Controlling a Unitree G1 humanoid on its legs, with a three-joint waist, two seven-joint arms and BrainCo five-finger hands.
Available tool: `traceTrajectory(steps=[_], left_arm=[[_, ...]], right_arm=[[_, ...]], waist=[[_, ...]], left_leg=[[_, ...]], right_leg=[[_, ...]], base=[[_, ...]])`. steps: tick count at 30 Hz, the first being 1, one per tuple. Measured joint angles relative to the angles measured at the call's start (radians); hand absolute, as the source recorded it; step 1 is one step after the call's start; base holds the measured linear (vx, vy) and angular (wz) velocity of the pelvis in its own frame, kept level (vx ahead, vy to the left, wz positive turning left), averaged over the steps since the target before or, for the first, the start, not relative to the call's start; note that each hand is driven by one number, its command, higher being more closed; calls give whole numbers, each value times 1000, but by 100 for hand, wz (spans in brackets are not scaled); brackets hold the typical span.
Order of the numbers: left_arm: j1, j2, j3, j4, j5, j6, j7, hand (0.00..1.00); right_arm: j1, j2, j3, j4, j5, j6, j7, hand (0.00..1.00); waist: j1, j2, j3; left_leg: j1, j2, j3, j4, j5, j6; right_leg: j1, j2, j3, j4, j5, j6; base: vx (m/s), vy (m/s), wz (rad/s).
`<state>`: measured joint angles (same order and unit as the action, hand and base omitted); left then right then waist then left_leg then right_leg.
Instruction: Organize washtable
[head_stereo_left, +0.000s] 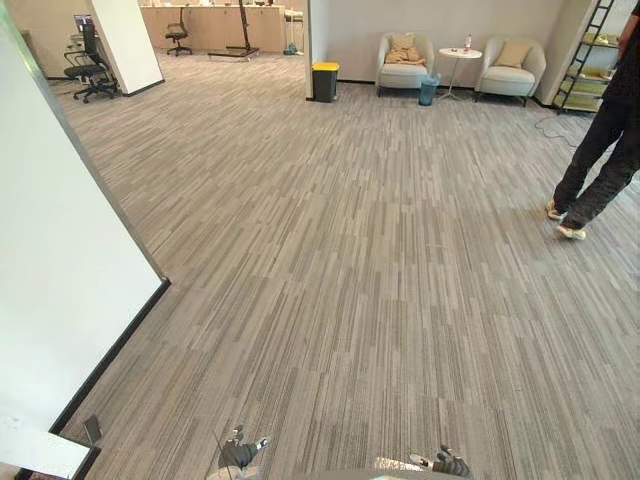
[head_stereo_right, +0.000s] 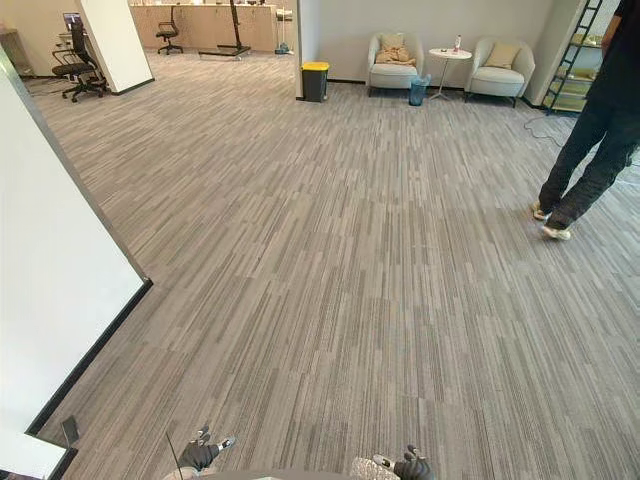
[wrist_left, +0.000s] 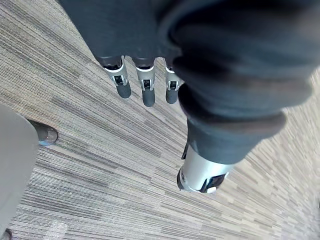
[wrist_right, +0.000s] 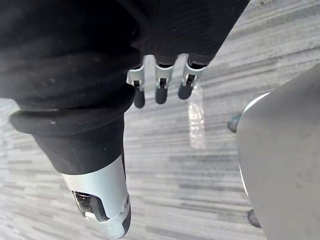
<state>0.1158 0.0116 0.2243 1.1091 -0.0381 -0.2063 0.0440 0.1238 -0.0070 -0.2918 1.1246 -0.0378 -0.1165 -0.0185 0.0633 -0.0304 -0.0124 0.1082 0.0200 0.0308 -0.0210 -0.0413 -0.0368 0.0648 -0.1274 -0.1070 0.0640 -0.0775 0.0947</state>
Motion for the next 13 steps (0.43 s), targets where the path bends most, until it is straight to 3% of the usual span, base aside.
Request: traceTrajectory(steps=[13], left_arm=[[4, 11, -23, 0, -1, -8, 0, 0]], right_arm=[[-6, -2, 24, -1, -1, -14, -1, 0]], waist=[[-23, -8, -6]], left_leg=[[-8, -4, -13, -2, -1, 3]], right_leg=[[9, 1, -2, -32, 12, 3]], base=[[30, 0, -1]])
